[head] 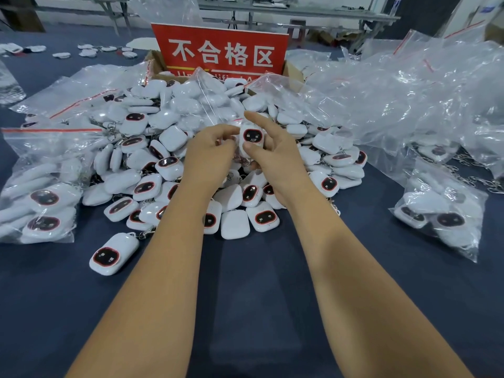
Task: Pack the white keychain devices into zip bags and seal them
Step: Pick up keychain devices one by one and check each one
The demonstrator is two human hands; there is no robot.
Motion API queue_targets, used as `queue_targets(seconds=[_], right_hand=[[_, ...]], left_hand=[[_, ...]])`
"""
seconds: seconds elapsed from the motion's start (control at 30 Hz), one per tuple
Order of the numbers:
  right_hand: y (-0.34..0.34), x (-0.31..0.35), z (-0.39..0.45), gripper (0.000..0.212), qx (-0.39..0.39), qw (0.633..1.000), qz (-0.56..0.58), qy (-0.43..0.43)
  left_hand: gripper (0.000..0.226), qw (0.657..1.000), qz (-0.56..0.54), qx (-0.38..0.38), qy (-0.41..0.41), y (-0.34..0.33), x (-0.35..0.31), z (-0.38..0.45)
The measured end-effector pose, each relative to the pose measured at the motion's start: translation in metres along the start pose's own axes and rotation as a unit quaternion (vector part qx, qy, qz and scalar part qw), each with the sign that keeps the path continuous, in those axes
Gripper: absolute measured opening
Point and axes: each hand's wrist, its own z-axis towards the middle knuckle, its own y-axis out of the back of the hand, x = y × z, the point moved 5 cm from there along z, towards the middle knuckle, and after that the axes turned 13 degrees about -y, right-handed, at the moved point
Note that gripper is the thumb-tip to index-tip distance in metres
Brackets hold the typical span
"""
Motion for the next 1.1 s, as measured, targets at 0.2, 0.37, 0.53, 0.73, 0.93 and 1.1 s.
queue_targets(seconds=[0.2,0.37,0.53,0.73,0.93,1.1], right_hand=[[-0.001,-0.002,0.003,0.033,0.034,0.985,0.161,-0.058],[0.000,-0.002,0.004,0.039,0.051,0.986,0.154,-0.049],[0.001,-0.006,0.007,0.035,0.007,0.993,0.101,-0.068],[0.001,-0.008,0.007,0.028,-0.016,0.993,0.091,-0.069],[0.005,-0.005,0.002,0.045,-0.023,0.997,0.047,-0.061],[0.004,-0.004,0.001,0.049,-0.022,0.997,0.018,-0.069]], left_hand=[[0.046,0.997,0.073,0.029,-0.028,-0.002,0.000,0.003],[0.045,0.998,0.041,0.012,-0.039,-0.002,-0.004,0.001],[0.034,0.997,-0.061,-0.042,-0.029,0.001,-0.010,-0.001],[0.024,0.998,-0.057,0.012,0.006,-0.005,-0.005,-0.001],[0.026,0.999,-0.029,0.027,0.021,-0.005,-0.004,-0.002],[0.023,0.999,-0.021,0.032,0.021,-0.005,-0.004,-0.001]])
